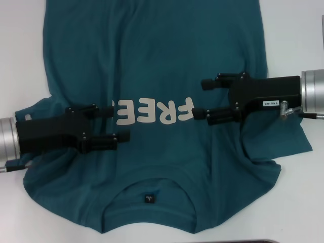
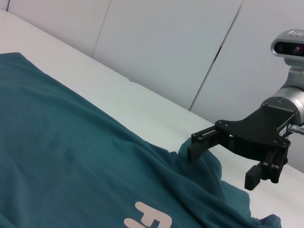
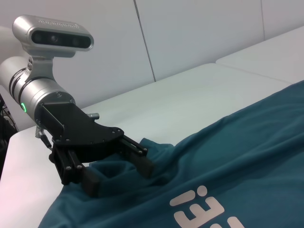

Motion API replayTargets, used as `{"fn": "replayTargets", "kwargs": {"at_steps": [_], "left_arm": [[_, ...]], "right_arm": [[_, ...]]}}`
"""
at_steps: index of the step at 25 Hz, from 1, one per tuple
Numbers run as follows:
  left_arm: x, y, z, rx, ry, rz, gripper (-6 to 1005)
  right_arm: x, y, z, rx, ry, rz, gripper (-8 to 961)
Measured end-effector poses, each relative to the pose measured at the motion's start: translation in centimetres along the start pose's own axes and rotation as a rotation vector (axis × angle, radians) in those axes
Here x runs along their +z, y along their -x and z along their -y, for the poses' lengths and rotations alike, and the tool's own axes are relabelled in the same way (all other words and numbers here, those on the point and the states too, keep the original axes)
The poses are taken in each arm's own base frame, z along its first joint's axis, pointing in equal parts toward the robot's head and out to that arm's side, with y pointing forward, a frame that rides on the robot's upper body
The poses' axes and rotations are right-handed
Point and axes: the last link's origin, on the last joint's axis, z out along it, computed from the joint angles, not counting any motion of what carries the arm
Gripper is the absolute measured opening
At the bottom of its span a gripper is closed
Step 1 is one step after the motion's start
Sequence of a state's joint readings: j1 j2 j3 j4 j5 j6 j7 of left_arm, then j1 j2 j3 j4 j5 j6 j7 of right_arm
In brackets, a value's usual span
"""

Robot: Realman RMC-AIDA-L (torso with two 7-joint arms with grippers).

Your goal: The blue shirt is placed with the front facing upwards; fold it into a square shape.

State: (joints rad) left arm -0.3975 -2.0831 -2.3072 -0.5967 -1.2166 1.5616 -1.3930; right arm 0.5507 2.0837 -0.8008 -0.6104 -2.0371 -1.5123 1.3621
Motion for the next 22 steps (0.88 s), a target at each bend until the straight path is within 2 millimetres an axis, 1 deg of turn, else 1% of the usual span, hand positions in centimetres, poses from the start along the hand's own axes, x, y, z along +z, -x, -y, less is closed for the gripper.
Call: {"fn": "replayTargets", "kwargs": {"at_steps": [15,18,22], "left_arm": [[-0.1,-0.1,0.1,-0.021,-0.002,0.002,886],[-0.5,-0.3,0.3,-0.056,-0.011,0.007,883],[-1.7,-0.7,1.0,-0.127,-0.054,0.013,879]], "right_arm": [[0.1,0.1,0.0,0.007,0.001,0.004,924],[0.1,0.2,0.0,0.007,0.0,0.007,924],[0.1,0.3,0.1,0.007,-0.001,0.01,925]]}}
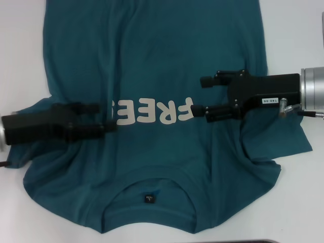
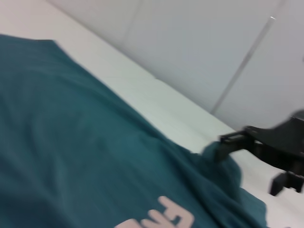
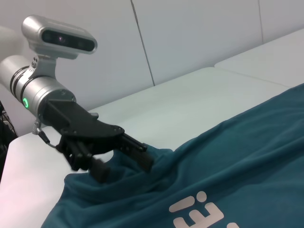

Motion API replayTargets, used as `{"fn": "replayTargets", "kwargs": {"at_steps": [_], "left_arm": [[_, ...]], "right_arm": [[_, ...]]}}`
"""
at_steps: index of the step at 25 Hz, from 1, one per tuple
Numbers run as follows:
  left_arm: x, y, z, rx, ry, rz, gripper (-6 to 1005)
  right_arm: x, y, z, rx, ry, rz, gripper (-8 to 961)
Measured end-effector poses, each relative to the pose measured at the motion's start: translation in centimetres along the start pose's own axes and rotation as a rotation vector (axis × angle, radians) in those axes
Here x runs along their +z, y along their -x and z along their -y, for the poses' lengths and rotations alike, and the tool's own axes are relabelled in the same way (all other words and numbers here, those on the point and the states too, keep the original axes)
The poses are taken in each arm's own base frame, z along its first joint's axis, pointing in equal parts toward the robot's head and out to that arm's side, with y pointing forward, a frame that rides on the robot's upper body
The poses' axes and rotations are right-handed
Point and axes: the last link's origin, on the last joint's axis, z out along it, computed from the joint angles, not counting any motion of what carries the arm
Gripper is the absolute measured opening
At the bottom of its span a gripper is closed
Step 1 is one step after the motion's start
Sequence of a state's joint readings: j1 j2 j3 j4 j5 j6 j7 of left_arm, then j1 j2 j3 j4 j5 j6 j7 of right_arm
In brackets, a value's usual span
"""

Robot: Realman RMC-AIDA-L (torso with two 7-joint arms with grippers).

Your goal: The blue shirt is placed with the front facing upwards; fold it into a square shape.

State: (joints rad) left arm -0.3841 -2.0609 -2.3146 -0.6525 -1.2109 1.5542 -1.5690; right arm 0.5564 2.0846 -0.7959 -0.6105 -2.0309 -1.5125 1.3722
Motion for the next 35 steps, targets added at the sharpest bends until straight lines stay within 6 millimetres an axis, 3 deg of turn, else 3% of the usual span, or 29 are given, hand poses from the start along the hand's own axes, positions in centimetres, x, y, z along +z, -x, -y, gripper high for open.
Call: {"fn": "replayTargets", "kwargs": {"at_steps": [5,7,18,35], "left_arm": [[-1.9,-0.1,1.0,-0.11,-0.068,0.0,874],[-3.6,0.2,1.9,-0.183,-0.132,0.001,873],[-8.2,1.3,2.5,-0.235,-0.268,-0.016,862],[-10.9,2.5,3.3,-0.275,-0.368,-0.002,846]], "right_arm": [[0.0,0.1,0.1,0.0,-0.005,0.002,925],[0.0,0.1,0.2,-0.001,-0.01,0.002,925],[0.1,0.3,0.3,-0.004,-0.013,0.006,925],[0.1,0.6,0.4,-0.008,-0.016,0.016,924]]}}
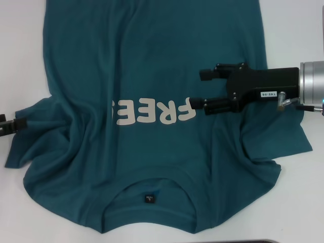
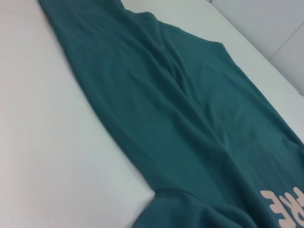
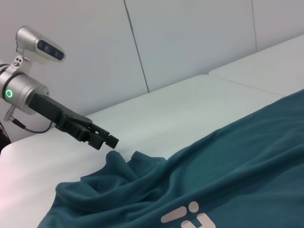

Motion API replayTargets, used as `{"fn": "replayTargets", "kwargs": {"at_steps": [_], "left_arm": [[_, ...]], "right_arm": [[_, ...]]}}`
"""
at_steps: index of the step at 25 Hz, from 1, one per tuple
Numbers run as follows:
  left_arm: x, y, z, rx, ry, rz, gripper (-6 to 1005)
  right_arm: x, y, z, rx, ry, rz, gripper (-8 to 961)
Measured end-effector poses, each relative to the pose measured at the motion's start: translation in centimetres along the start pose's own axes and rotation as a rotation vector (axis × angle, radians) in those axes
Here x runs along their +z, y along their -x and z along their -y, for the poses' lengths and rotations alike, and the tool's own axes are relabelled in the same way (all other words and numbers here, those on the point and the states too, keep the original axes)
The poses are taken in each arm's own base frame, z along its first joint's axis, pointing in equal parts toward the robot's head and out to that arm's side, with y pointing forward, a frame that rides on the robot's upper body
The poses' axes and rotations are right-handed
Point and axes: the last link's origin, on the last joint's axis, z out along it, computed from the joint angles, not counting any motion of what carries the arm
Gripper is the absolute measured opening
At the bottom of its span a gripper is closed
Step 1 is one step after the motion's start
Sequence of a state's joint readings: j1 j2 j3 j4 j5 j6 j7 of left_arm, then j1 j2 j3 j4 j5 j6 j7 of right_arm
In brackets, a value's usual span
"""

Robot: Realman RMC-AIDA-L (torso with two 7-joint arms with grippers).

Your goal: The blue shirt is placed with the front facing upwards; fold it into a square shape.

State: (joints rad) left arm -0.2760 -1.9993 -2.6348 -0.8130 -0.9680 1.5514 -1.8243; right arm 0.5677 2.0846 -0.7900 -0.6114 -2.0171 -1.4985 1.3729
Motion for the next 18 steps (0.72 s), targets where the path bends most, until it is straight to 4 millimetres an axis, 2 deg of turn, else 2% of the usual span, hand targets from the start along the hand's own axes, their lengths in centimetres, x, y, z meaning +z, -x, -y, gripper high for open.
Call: {"fn": "replayTargets", "kwargs": {"at_steps": [8,18], "left_arm": [[0.6,0.5,0.1,-0.002,-0.015,0.032,839],[2.0,0.5,-0.6,0.019,0.017,0.065,829]], "right_arm": [[0.0,0.0,0.0,0.0,0.0,0.002,924],[0.0,0.0,0.0,0.001,0.0,0.002,925]]}}
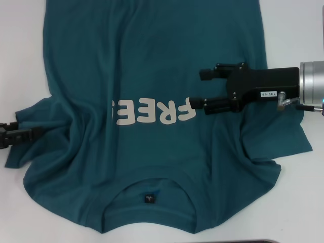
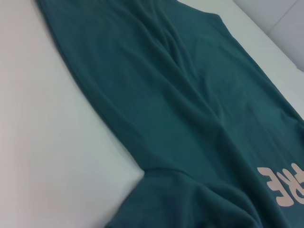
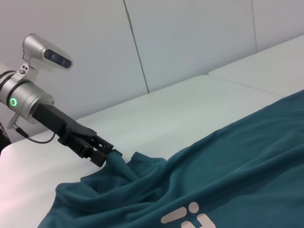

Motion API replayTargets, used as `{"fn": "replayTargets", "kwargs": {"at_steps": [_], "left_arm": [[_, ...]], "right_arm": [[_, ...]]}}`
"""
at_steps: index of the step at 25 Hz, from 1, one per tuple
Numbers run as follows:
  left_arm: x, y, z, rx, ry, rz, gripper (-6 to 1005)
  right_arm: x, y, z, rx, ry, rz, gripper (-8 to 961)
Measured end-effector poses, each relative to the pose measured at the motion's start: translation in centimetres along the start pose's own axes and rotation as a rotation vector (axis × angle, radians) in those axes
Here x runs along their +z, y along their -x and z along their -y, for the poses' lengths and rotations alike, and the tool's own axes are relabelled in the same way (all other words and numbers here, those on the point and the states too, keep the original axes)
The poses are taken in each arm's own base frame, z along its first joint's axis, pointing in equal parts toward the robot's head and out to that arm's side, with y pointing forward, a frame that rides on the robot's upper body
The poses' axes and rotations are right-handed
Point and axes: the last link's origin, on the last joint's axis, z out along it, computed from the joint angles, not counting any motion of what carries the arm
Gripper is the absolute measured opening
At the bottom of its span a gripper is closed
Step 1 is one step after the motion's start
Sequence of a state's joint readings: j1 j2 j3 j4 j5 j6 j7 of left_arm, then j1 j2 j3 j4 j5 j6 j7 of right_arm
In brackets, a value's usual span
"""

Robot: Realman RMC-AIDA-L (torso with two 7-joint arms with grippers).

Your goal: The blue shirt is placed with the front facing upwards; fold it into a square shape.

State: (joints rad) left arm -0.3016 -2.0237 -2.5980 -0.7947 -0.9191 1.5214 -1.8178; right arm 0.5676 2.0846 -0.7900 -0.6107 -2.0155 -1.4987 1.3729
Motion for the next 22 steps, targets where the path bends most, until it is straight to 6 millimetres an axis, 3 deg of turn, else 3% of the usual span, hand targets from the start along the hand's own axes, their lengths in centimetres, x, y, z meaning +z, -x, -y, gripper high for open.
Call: {"fn": "replayTargets", "kwargs": {"at_steps": [16,22], "left_arm": [[0.29,-0.45,0.65,-0.014,-0.057,-0.003,814],[0.32,-0.43,0.72,-0.018,-0.062,0.004,553]], "right_arm": [[-0.18,-0.11,-0.05,0.007,-0.001,0.007,925],[-0.2,-0.11,-0.06,0.007,-0.001,0.008,924]]}}
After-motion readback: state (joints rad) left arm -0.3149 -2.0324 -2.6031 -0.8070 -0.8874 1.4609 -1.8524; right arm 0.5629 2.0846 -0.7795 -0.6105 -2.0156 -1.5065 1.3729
